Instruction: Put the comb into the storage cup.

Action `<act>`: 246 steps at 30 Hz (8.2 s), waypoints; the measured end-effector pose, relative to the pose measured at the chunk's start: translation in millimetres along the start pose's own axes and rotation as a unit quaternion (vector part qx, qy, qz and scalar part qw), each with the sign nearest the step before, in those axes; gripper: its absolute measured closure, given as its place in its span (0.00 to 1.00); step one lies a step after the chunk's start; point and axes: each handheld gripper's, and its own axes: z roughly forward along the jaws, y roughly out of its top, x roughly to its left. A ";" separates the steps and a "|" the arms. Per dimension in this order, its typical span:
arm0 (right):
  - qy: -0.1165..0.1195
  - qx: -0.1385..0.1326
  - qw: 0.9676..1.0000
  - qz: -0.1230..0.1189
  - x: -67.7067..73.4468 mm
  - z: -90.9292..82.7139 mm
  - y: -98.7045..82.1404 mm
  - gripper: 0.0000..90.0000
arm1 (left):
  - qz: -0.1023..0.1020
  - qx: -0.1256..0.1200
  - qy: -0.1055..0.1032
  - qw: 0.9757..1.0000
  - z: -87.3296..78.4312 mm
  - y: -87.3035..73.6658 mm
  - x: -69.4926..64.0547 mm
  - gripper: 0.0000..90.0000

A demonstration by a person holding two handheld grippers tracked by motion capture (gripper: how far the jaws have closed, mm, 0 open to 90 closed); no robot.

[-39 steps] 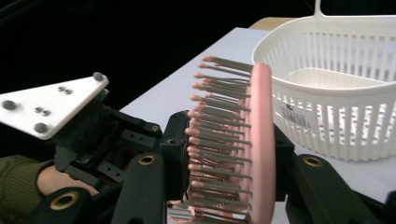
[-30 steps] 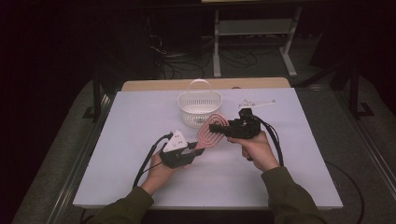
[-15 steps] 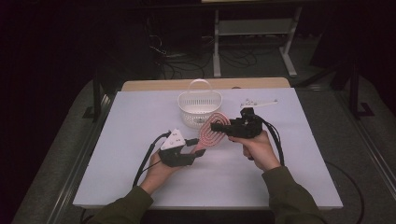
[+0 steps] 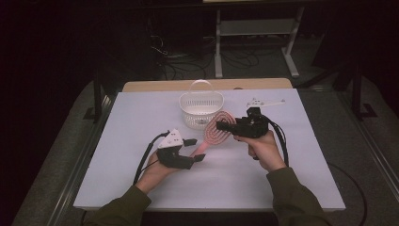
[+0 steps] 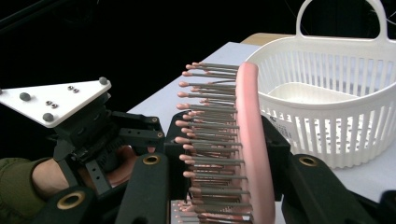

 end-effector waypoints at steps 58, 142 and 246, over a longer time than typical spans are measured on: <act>-0.022 -0.036 0.999 0.005 -3.6 -18.7 9.3 0.70 | -0.050 0.055 0.016 0.997 -82.7 -62.3 17.7 0.00; -0.109 -0.135 0.984 0.045 -48.9 13.4 98.6 0.70 | -0.041 0.065 0.036 0.996 -82.5 -62.1 14.8 0.01; -0.206 -0.049 0.977 0.026 -80.0 46.0 59.6 0.34 | -0.038 0.065 0.039 0.996 -82.3 -61.7 14.0 0.01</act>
